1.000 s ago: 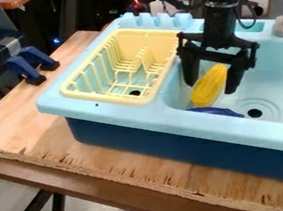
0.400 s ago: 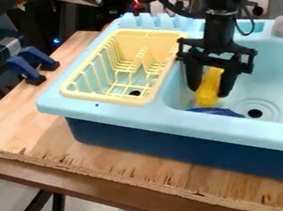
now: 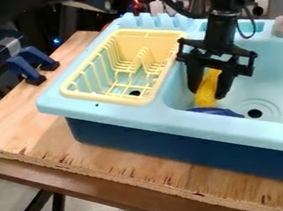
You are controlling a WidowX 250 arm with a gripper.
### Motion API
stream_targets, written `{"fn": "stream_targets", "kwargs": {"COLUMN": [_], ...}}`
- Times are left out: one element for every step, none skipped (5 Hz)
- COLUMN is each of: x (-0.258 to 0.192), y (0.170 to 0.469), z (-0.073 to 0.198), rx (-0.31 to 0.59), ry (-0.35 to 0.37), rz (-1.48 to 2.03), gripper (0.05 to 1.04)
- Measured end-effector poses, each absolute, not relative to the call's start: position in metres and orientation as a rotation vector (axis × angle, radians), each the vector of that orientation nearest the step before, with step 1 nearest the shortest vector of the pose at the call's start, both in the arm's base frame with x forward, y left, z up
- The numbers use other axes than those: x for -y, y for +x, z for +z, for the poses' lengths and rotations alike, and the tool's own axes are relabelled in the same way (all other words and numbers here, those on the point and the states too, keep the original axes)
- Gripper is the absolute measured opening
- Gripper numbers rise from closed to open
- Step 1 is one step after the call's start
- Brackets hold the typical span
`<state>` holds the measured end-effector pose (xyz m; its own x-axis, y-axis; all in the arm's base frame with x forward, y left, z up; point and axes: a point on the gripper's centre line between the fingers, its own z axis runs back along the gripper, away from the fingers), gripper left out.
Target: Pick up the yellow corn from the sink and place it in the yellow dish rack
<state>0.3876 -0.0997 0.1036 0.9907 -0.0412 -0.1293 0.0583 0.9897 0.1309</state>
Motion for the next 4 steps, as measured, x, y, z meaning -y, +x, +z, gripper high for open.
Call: {"fn": "stream_targets", "kwargs": {"x": [0.107, 0.119, 0.115, 0.088], "y": [0.38, 0.38, 0.37, 0.359], "z": [0.108, 0.148, 0.196, 0.203], "rx": [-0.137, -0.015, 0.067, 0.055], "ry": [0.211, 0.257, 0.229, 0.212], "rz": [-0.051, -0.057, -0.045, 0.016], "gripper": [0.596, 0.596, 0.596, 0.597]}}
